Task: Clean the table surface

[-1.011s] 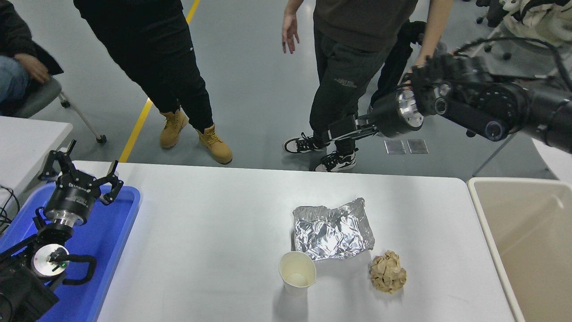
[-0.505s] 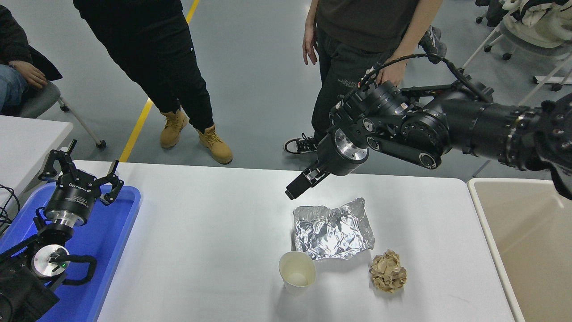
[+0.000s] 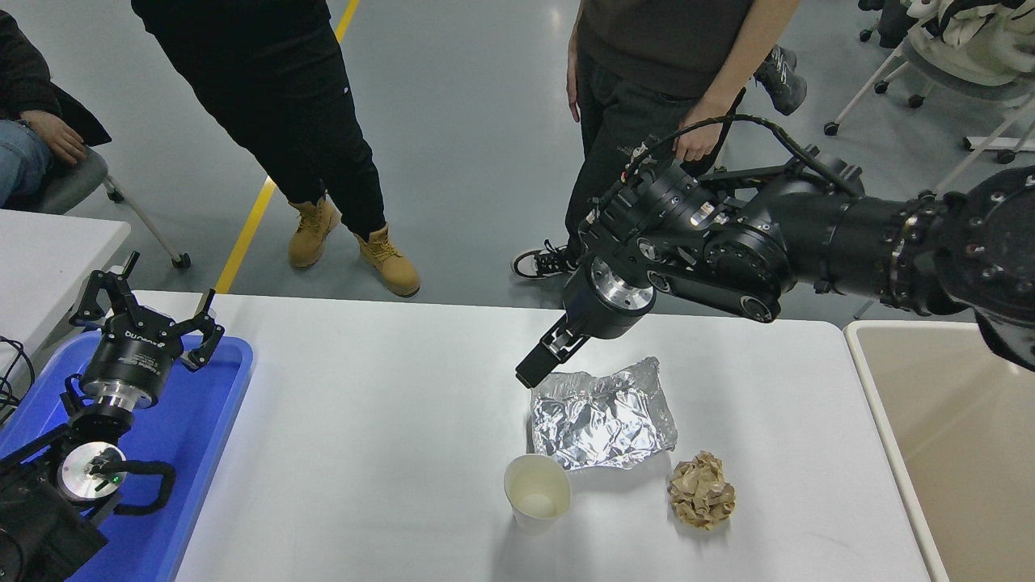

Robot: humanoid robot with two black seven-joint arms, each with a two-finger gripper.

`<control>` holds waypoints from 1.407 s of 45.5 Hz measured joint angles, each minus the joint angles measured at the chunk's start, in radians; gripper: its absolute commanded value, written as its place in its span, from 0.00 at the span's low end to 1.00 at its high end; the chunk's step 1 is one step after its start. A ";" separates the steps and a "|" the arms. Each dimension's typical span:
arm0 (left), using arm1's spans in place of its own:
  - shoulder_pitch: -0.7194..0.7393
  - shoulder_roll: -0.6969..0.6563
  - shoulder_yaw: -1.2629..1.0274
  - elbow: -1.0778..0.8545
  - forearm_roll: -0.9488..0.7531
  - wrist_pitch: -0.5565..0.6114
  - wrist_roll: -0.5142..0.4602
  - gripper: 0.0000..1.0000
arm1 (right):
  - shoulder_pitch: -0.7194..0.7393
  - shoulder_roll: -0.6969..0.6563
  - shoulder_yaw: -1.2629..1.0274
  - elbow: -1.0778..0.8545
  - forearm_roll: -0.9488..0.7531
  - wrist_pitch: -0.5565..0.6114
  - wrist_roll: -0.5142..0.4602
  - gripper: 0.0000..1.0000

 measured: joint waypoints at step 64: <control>0.000 0.001 0.000 0.000 0.000 0.000 0.000 1.00 | -0.250 -0.052 0.024 0.087 -0.108 -0.167 -0.065 0.98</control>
